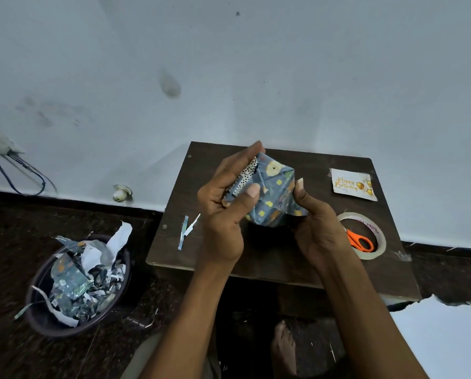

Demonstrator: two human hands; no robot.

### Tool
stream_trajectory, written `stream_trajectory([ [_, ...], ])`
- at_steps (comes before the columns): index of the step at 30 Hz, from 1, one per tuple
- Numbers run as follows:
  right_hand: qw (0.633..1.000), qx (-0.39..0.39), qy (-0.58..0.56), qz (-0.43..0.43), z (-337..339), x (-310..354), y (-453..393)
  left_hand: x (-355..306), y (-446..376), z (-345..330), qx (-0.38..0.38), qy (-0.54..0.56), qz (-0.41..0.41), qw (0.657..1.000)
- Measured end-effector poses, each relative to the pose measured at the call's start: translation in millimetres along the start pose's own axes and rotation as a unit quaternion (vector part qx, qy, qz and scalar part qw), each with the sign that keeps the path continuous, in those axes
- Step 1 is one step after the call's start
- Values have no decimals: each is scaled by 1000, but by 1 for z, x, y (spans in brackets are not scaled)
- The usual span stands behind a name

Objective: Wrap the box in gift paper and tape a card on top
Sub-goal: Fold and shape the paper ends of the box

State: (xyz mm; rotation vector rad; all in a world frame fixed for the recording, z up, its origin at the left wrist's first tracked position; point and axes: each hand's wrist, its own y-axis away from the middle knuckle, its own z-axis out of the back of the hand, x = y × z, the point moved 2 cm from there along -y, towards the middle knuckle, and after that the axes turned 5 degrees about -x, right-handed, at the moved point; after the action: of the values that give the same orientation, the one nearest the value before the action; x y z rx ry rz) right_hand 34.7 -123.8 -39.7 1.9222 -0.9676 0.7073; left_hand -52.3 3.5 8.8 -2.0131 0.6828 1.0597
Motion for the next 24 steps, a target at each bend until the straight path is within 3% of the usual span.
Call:
stream_trajectory([
  [4, 999, 29, -28, 5, -1, 1, 1, -8, 5, -6, 28, -85, -50, 995],
  [10, 994, 103, -26, 11, -1, 6, 5, -10, 12, -11, -33, -218, -141, 965],
  [17, 996, 16, 20, 83, 2, 17, 15, 2, 12, -7, -25, -393, -145, 908],
  [20, 988, -23, 79, 132, 3, 20, 19, 8, 13, -8, -8, -387, -112, 915],
  [24, 982, -53, 78, 165, 4, 25, 22, 13, 14, -11, 20, -389, -80, 918],
])
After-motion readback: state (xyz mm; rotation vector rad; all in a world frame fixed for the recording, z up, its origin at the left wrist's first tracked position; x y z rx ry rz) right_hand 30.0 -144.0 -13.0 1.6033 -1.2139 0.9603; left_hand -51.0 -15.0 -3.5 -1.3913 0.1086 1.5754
